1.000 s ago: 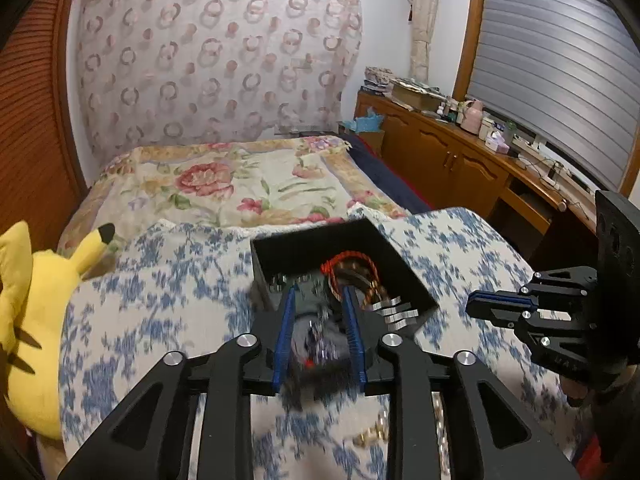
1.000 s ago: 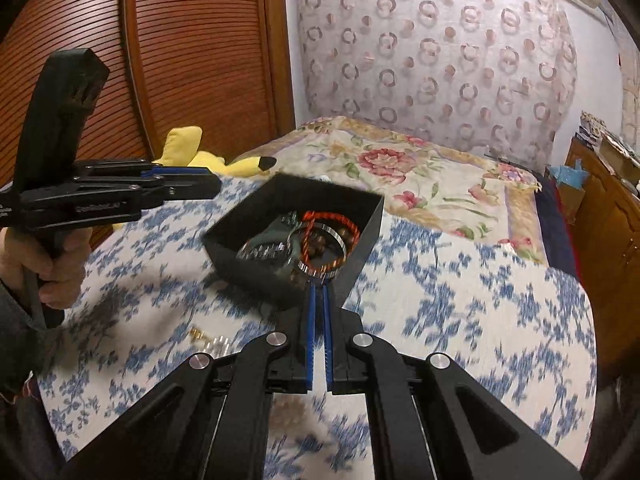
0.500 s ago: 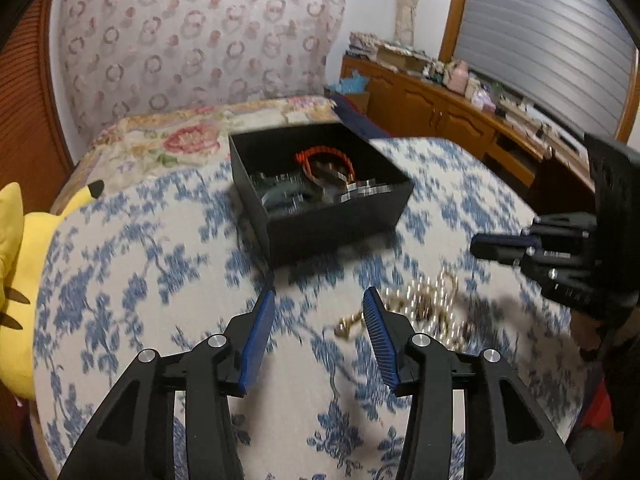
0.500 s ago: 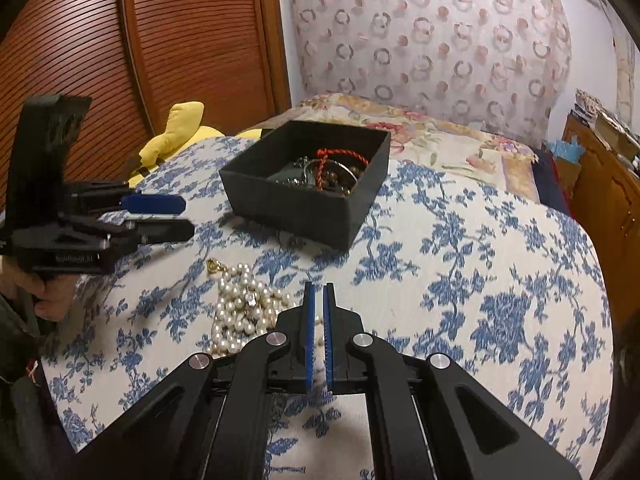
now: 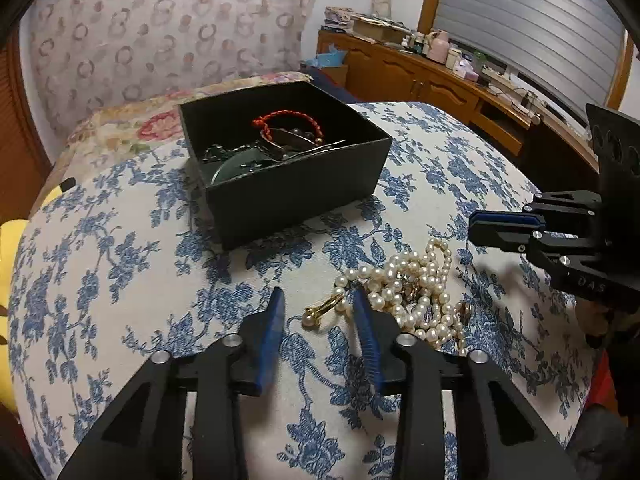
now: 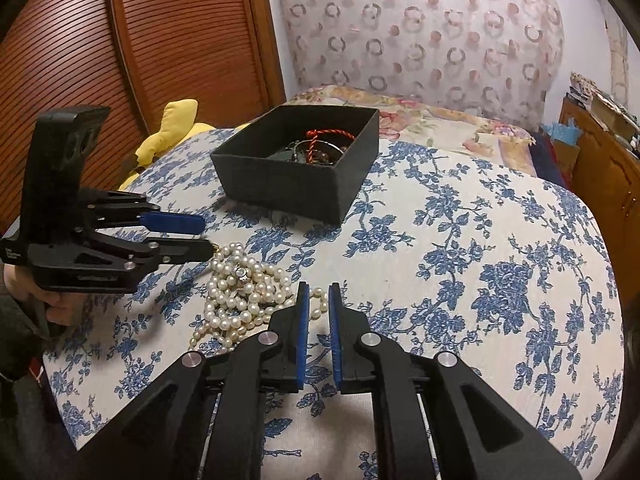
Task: Organize jewelry
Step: 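Grasp the gold earring with the left gripper while the right gripper grasps the pearl necklace, then lift the pearl necklace with the right gripper while the left gripper carries the earring to the box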
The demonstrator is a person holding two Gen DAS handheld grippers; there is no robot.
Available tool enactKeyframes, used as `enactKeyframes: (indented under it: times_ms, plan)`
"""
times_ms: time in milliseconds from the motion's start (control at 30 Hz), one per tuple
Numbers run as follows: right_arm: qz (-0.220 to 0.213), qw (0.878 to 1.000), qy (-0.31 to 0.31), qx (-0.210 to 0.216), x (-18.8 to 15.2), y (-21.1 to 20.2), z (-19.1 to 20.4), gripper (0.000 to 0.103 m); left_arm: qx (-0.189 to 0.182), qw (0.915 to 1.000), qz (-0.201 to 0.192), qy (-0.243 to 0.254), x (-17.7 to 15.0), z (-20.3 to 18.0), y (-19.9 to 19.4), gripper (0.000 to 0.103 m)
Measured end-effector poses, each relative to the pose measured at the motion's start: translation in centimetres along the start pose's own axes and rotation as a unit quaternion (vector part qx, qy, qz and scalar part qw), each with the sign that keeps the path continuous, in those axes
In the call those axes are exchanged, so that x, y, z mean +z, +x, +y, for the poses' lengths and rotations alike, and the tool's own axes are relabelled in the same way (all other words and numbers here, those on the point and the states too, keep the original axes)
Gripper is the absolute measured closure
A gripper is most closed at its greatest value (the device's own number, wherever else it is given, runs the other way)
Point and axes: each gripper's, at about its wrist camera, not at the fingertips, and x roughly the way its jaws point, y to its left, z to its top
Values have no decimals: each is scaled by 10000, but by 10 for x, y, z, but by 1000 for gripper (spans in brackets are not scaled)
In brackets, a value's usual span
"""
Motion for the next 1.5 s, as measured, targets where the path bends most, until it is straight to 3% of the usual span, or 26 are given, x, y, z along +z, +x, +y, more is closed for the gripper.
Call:
enactKeyframes:
  times_ms: [67, 300, 467, 767, 933, 1000, 1133, 1267, 1500]
  plan:
    - [20, 10000, -33, 33, 0, 2, 3, 92, -25, 10000, 32, 7, 0, 0, 3, 84]
    - [84, 9997, -174, 148, 4, 9, 13, 92, -71, 9999, -54, -48, -3, 4, -3, 85]
    - [175, 9994, -249, 153, 4, 13, 16, 81, -37, 9994, -200, -274, -6, 14, -15, 85]
    - [348, 9989, -209, -250, 3, 20, -2, 81, 9, 9986, -322, -430, -13, 21, -26, 85]
    - [513, 9970, -490, -320, 5, 33, 9, 81, 4, 9984, -341, -445, -15, 20, -25, 85]
    - [505, 9956, -648, -456, 6, 36, 14, 81, 2, 9984, -351, -453, -15, 20, -26, 85]
    - [487, 9954, -695, -436, 7, 39, 15, 97, 9, 9982, -387, -462, -17, 19, -29, 85]
    - [488, 9953, -731, -418, 4, 35, 15, 97, 12, 9978, -441, -487, -19, 17, -35, 85]
    - [129, 9946, -611, -827, 1, 2, 6, 97, 51, 9971, -589, -480, -22, 11, -50, 85]
